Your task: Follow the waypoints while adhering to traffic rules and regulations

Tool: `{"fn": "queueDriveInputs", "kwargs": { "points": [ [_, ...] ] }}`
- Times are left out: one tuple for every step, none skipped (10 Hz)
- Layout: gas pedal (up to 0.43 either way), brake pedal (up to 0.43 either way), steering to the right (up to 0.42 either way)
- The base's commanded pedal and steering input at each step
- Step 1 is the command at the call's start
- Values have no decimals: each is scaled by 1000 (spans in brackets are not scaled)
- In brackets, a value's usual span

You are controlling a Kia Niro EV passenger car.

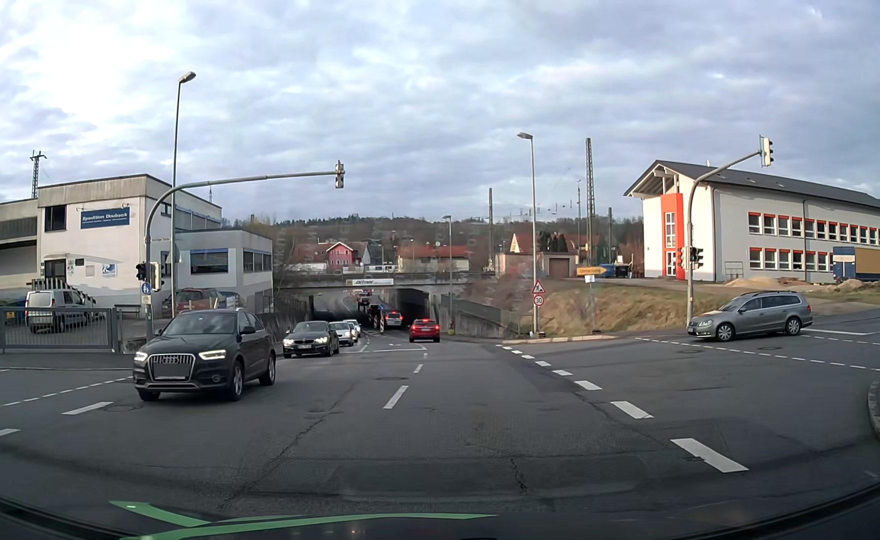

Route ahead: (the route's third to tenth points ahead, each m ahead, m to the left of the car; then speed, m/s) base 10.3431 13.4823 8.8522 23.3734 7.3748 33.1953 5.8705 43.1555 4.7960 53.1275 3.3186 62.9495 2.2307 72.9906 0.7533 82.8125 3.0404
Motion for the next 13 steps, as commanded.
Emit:
{"fn": "queueDriveInputs", "kwargs": {
  "points": [
    [0,299,-6],
    [0,299,-6],
    [0,299,-6],
    [0,299,-6],
    [0,305,-6],
    [0,305,-6],
    [0,305,-6],
    [0,305,-6],
    [0,305,-6],
    [0,305,-7],
    [0,305,-7],
    [0,305,-6],
    [0,299,-9]
  ]
}}
